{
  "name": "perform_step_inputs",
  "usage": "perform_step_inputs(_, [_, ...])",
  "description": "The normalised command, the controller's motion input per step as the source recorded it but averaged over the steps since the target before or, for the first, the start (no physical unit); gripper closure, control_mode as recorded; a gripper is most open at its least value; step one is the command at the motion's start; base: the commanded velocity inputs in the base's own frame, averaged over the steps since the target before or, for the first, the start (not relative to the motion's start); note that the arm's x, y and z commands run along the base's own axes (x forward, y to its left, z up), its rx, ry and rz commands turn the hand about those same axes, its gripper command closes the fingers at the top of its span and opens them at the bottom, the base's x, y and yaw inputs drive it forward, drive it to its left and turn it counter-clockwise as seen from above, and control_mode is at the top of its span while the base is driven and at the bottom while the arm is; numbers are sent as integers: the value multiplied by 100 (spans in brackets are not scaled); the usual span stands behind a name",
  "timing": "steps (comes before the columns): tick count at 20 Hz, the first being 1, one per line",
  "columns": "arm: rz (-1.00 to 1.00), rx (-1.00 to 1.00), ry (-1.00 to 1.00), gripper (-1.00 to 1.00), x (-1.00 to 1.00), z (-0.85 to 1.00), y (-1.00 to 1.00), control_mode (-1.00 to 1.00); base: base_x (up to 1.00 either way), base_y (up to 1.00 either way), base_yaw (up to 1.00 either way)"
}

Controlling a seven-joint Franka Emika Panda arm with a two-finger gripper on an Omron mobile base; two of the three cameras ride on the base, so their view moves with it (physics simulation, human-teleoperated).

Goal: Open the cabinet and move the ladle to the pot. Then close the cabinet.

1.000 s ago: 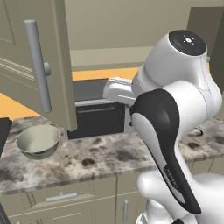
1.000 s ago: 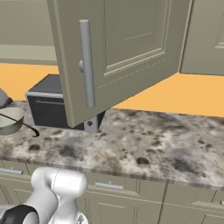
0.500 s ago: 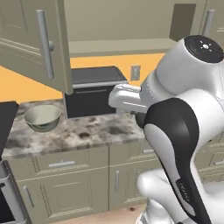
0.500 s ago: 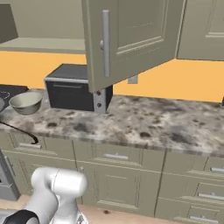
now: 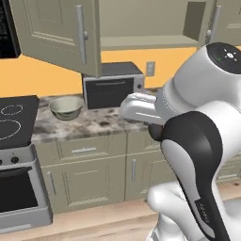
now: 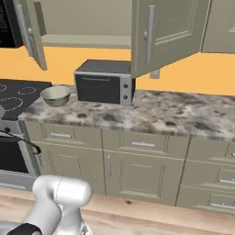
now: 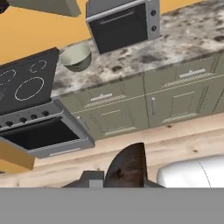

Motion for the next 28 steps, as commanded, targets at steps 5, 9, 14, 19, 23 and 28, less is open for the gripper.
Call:
perform_step_inputs(5, [0,0,0,100,0,0,0,100,0,100,0])
perform_step_inputs(9, [0,0,0,100,0,0,0,100,7,100,0])
perform_step_inputs(14, [0,0,0,100,0,0,0,100,38,96,3])
perform_step_inputs(19, [0,0,0,100,0,0,0,100,65,84,4])
perform_step_inputs(23, [0,0,0,100,0,0,0,100,64,76,4])
perform_step_inputs(28, [1,0,2,100,14,-6,5,-100,47,43,3])
